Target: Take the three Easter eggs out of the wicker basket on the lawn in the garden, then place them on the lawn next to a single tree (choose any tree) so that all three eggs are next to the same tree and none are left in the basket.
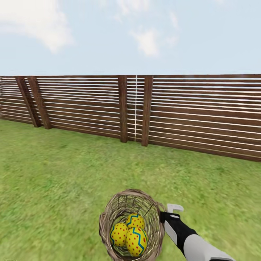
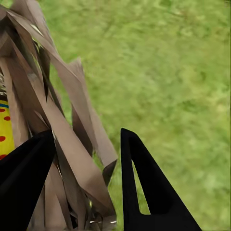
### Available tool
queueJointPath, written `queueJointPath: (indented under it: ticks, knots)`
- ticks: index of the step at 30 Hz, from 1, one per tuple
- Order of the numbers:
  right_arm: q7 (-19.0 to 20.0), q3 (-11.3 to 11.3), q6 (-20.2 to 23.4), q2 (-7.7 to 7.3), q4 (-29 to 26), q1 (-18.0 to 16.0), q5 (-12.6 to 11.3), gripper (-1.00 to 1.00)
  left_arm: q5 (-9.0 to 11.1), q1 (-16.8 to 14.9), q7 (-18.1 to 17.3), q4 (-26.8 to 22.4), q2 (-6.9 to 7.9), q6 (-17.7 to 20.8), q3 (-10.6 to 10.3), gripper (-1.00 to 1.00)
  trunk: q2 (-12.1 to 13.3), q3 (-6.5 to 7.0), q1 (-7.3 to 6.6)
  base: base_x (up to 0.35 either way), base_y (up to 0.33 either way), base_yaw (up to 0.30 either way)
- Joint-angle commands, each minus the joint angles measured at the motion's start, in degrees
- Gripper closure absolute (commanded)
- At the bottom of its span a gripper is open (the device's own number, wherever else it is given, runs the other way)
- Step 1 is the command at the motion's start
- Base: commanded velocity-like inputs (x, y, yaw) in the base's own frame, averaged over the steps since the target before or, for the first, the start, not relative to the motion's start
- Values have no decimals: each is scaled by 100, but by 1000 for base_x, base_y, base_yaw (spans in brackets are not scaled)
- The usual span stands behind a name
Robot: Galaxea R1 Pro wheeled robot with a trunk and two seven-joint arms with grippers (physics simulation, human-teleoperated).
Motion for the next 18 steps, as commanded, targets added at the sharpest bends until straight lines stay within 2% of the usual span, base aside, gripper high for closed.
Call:
queueJointPath:
  ticks: [1,18]
  knots:
    - [7,-49,20,3,-14,-2,-22,100,31,3,2,-17,0,37,3,-100,-3,-5,4,330,0,290]
    - [5,-49,20,2,-13,-2,-21,100,40,3,-13,-22,6,36,3,-100,-3,-5,4,330,0,290]
